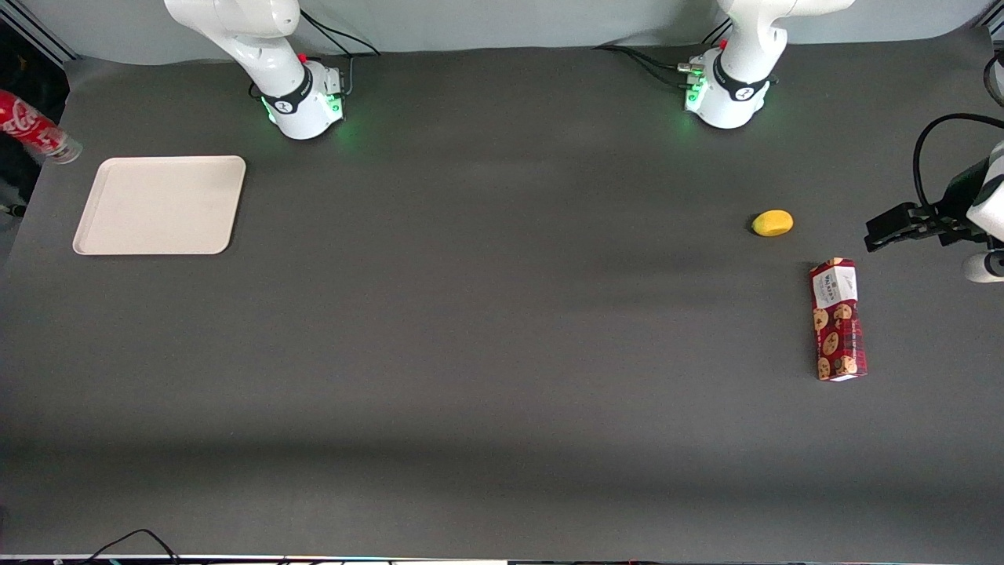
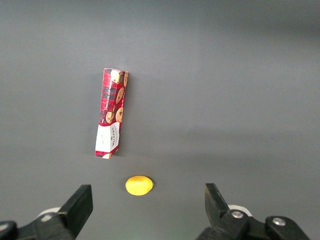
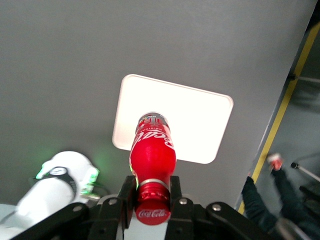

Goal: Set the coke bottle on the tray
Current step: 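Carry the bottle over the white tray with the right gripper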

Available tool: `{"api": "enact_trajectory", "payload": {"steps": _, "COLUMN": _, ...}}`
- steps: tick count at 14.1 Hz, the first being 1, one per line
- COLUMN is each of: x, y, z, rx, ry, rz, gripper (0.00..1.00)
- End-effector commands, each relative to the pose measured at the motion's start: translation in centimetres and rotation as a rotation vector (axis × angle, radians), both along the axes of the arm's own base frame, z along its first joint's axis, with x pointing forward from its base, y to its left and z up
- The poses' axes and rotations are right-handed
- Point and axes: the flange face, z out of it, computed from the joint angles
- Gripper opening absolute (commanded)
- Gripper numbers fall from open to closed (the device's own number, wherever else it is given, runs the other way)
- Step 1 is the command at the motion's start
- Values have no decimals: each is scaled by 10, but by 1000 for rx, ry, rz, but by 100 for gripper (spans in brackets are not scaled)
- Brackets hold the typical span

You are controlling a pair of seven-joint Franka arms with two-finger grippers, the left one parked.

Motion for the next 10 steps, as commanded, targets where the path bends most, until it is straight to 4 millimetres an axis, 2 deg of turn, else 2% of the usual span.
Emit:
{"api": "enact_trajectory", "payload": {"steps": 1, "x": 24, "y": -62, "z": -56, "rx": -16, "ry": 66, "rz": 54, "gripper": 0}}
{"api": "enact_trajectory", "payload": {"steps": 2, "x": 28, "y": -77, "z": -79, "rx": -20, "ry": 66, "rz": 68, "gripper": 0}}
{"api": "enact_trajectory", "payload": {"steps": 4, "x": 25, "y": -95, "z": -134, "rx": -24, "ry": 49, "rz": 76, "gripper": 0}}
{"api": "enact_trajectory", "payload": {"steps": 5, "x": 18, "y": -106, "z": -164, "rx": -27, "ry": 39, "rz": 67, "gripper": 0}}
{"api": "enact_trajectory", "payload": {"steps": 6, "x": 15, "y": -111, "z": -185, "rx": -29, "ry": 31, "rz": 70, "gripper": 0}}
{"api": "enact_trajectory", "payload": {"steps": 10, "x": 0, "y": -133, "z": -245, "rx": -34, "ry": 26, "rz": 42, "gripper": 0}}
